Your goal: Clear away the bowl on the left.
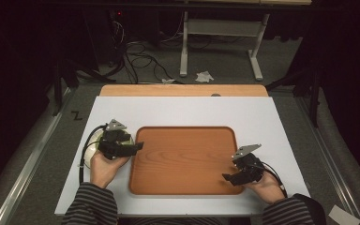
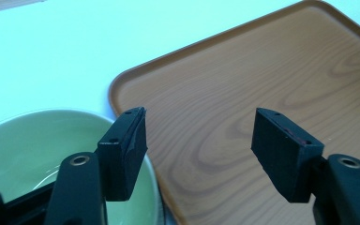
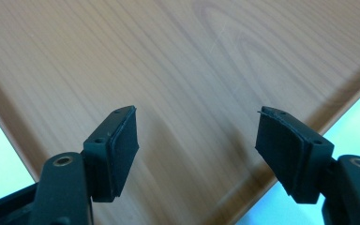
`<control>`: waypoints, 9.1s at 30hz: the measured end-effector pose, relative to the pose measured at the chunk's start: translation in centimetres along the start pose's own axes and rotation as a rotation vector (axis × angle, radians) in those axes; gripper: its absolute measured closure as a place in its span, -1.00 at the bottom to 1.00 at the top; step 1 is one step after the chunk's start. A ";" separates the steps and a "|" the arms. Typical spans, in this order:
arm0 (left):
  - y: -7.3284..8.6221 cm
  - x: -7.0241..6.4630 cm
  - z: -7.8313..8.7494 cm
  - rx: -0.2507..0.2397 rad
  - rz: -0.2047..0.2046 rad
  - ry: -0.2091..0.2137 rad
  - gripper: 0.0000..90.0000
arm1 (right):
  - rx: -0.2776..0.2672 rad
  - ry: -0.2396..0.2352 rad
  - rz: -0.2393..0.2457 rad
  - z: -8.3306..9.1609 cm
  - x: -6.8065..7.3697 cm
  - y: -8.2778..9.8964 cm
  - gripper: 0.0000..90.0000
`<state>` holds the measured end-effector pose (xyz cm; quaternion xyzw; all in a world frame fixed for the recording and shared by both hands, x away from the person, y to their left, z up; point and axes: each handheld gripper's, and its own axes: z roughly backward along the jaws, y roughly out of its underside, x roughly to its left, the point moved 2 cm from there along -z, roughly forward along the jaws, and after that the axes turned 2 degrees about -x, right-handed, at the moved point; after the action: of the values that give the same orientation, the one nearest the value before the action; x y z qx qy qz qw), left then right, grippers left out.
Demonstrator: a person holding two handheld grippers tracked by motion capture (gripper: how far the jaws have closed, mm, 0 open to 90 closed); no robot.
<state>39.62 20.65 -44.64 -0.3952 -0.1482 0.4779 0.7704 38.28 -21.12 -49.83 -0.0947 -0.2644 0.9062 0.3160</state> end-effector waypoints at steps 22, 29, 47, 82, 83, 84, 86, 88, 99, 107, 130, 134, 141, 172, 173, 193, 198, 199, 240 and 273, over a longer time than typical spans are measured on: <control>0.4 2.5 1.0 -0.003 0.058 -0.070 -0.20 | 0.001 -0.001 0.007 0.0 0.0 0.0 -0.30; 0.5 3.1 1.2 0.004 0.074 -0.087 -0.21 | -0.003 -0.001 0.008 0.0 0.0 0.0 -0.30; 1.0 5.2 2.2 0.007 0.111 -0.185 -0.22 | -0.002 -0.001 0.008 -0.1 0.0 0.0 -0.30; 2.7 9.0 1.9 0.079 0.261 -0.287 -0.22 | 0.000 -0.001 0.005 -0.1 0.1 0.0 -0.30; 2.7 9.1 1.9 0.083 0.267 -0.287 -0.22 | 0.001 -0.001 0.007 -0.1 0.1 0.0 -0.30; 2.8 9.2 1.8 0.086 0.273 -0.285 -0.21 | 0.000 -0.002 0.007 -0.1 0.1 0.0 -0.30; 3.1 9.5 1.7 0.094 0.292 -0.283 -0.20 | 0.001 -0.002 0.005 -0.2 0.1 0.0 -0.30; 3.2 9.7 1.5 0.098 0.302 -0.277 -0.20 | 0.003 -0.003 0.009 -0.2 0.0 0.0 -0.30; 3.8 10.2 0.4 0.157 0.339 -0.259 -0.11 | 0.004 -0.005 -0.002 -0.2 0.1 0.0 -0.30; 3.8 10.1 -0.1 0.179 0.344 -0.251 0.08 | 0.005 -0.004 0.000 -0.2 0.2 0.0 -0.30; 4.0 10.6 -0.4 0.198 0.411 -0.232 0.61 | 0.010 -0.004 0.002 -0.3 0.2 0.0 -0.30; 4.1 10.8 -0.4 0.203 0.420 -0.234 0.67 | 0.010 -0.004 0.002 -0.2 0.2 0.0 -0.30; 4.2 11.0 -0.3 0.201 0.436 -0.234 0.77 | 0.010 -0.005 0.005 -0.2 0.2 0.0 -0.30; 4.1 11.4 0.5 0.131 0.473 -0.194 0.83 | 0.005 -0.004 0.003 -0.2 0.2 0.0 -0.30; 4.1 11.3 0.5 0.131 0.472 -0.195 0.83 | 0.008 -0.004 0.011 -0.2 0.2 0.0 -0.30; 2.9 10.4 2.0 0.049 0.446 -0.170 0.83 | 0.002 -0.005 0.003 -0.2 0.2 0.0 -0.30; 2.5 9.9 2.2 0.028 0.431 -0.151 0.83 | 0.003 -0.004 0.002 -0.2 0.2 0.0 -0.30; 2.4 9.8 2.2 0.027 0.427 -0.150 0.83 | 0.004 -0.004 0.001 -0.2 0.2 0.0 -0.30; -1.6 1.3 -0.9 0.085 0.188 0.075 0.83 | -0.001 0.004 0.004 0.0 0.0 0.0 -0.30; -3.6 -3.9 -6.5 0.181 0.102 0.217 0.83 | -0.005 0.009 0.004 0.0 -0.2 0.1 -0.30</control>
<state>43.88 13.49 -45.56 -0.3804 0.0002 0.4824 0.7890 38.35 -21.28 -49.85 -0.1002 -0.2652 0.9057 0.3150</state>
